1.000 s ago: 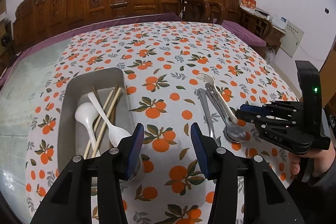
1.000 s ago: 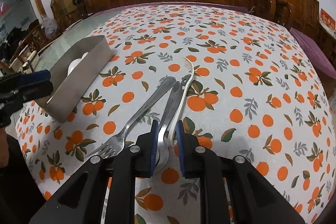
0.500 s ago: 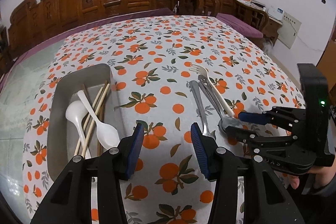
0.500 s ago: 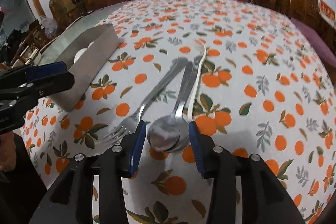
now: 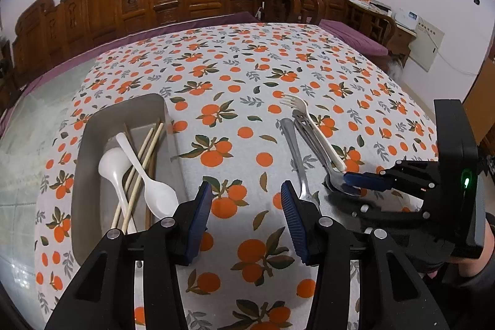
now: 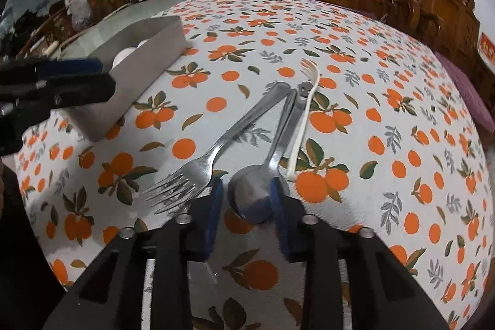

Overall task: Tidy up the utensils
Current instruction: 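Grasp a steel utensil from the group with the right gripper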

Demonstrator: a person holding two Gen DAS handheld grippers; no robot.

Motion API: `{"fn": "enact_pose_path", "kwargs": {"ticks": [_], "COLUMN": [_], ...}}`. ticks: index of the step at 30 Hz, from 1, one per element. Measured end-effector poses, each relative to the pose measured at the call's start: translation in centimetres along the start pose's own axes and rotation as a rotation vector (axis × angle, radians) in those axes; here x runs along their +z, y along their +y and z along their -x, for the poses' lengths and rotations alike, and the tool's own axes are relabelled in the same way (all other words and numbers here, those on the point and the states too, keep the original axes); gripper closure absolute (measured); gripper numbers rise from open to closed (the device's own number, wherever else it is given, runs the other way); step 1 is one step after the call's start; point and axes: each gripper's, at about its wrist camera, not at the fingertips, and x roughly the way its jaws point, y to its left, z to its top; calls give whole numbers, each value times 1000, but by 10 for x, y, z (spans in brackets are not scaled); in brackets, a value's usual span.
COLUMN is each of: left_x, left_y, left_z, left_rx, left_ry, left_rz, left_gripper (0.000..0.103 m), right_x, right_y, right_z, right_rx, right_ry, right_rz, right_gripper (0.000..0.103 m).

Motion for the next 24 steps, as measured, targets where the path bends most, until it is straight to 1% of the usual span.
{"fn": "enact_pose_path", "kwargs": {"ticks": [4,7,11,15,17,24], "left_x": [-1,-1,-1,-1,-1,-6], "left_y": [0,-1,0,-4,-6,-16], "left_z": [0,-2,-3,-4,-5,-13], "left_rx": [0,3,2,0,-1,4], "left_ry": [1,5,6,8,10,32], "left_rz": [-4,-6,-6,-16,-21,-48], "left_gripper": [59,59,59,59,59,59], "right_x": [0,0,2,4,5,5], "right_y": [0,-3,-4,-5,-9,-18], "right_z": [1,5,13,23,28,33], "right_rx": [23,61,73,70,90,144], "right_ry": [-1,-10,-29,-56,-70,-89], "right_rz": [-13,-39,-45,-44,-61,-114], "right_gripper": [83,90,96,99,101,101]}}
